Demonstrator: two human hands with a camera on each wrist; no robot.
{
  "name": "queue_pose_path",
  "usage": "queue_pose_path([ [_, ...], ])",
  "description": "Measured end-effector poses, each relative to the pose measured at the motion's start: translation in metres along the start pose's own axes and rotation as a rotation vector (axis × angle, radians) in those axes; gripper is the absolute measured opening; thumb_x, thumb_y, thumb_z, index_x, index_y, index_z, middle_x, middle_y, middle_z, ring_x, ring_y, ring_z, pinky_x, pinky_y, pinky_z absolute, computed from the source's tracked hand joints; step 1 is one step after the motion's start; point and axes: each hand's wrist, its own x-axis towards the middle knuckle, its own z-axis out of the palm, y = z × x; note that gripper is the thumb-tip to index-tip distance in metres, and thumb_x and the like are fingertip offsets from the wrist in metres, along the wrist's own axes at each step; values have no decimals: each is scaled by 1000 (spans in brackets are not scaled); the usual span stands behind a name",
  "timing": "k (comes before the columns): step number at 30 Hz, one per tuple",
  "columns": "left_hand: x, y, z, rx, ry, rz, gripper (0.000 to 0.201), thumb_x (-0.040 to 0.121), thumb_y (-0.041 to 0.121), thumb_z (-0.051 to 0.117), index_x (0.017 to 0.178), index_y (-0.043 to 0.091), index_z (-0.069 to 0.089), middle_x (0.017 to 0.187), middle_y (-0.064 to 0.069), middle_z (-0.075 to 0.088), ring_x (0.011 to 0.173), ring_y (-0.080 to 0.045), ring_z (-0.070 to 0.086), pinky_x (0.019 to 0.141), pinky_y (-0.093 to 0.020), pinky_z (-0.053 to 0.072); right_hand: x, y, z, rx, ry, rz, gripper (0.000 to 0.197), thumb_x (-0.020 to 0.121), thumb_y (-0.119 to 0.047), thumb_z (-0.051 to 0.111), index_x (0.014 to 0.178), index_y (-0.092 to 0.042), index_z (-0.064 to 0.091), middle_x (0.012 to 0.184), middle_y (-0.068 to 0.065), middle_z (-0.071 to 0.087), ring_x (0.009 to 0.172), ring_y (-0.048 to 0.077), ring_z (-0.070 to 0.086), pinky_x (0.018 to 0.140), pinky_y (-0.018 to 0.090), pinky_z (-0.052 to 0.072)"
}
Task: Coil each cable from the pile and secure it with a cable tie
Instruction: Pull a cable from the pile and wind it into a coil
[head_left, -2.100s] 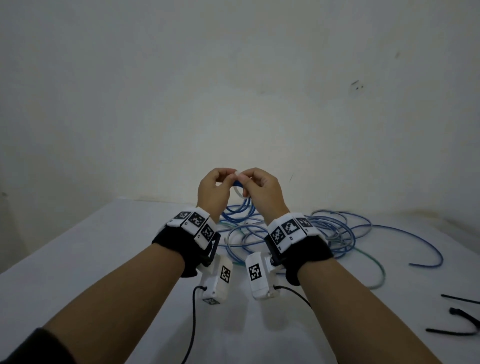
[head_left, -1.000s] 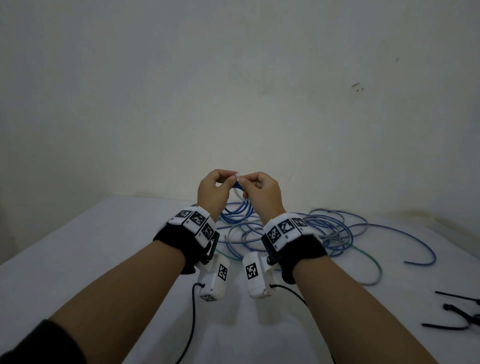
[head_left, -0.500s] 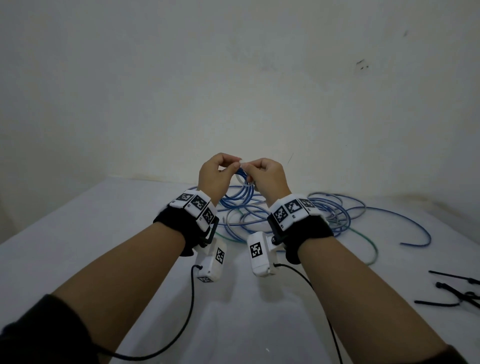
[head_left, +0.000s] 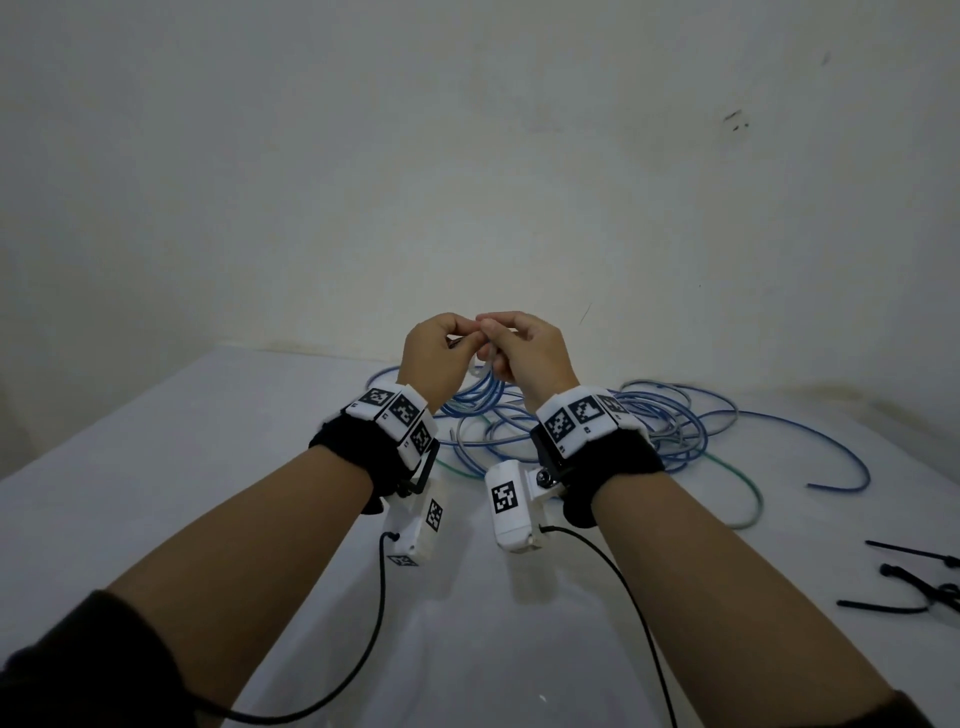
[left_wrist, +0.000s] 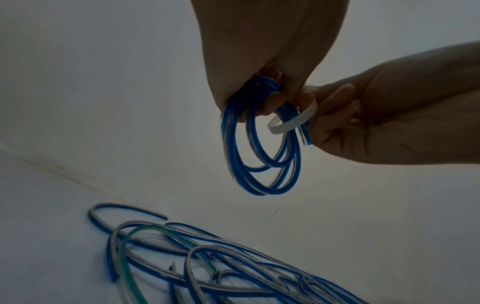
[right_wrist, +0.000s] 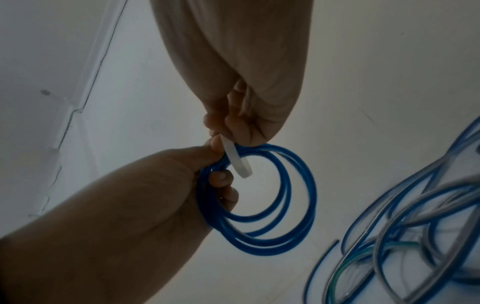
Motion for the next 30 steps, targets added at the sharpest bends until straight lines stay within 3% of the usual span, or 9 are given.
queue_pose_path([
  [5,-2,-4,-7,12,-2,-10,5,88,12,61,89,11,65,79,5,63,63,3,55,62,-7,44,5,5,9,59,55,98,11,92,-10,57,82,-8,59,54,4,52,36,7,37,38,18,33],
  [8,-5,-10,-13,37,-23,-12,5,88,13,61,90,11,65,81,4,64,59,2,52,57,-4,39,7,9,14,81,72,170,13,92,-10,57,79,-8,58,55,6,51,37,9,36,38,18,30],
  [12,-9,-19,-20,52,-61,-27,2,88,14,63,86,14,63,78,6,63,60,2,52,58,-9,40,7,12,19,74,78,267,18,89,-6,59,71,-7,58,54,7,49,29,7,34,36,16,26],
  [15,-11,-24,-25,79,-72,-17,4,87,13,63,83,15,63,73,13,61,63,1,54,58,-7,41,5,15,23,68,51,346,18,87,-5,59,69,-5,58,54,8,46,30,8,30,36,15,23],
  [19,-11,-29,-31,156,-135,-2,7,86,11,64,81,14,62,72,12,59,65,1,53,62,-12,40,3,21,28,75,46,417,15,87,-5,56,71,-4,57,57,10,43,32,10,27,38,15,22],
  [23,-11,-33,-35,185,-150,-18,6,87,12,63,82,15,62,73,11,60,68,-1,54,64,-13,40,-1,25,35,83,45,421,13,91,-10,54,78,-6,53,56,10,44,34,10,29,38,15,23],
  [28,-13,-36,-40,169,-144,-14,13,89,17,61,78,23,58,75,13,60,70,-5,56,67,-18,44,3,25,42,32,51,378,20,90,-8,54,70,-9,50,54,9,48,30,10,30,38,18,23],
  [30,-13,-32,-43,148,-137,10,11,89,15,60,79,20,58,75,13,60,69,-2,55,66,-15,43,4,21,44,18,50,355,20,90,-9,54,70,-10,51,53,9,50,28,9,31,37,17,24],
])
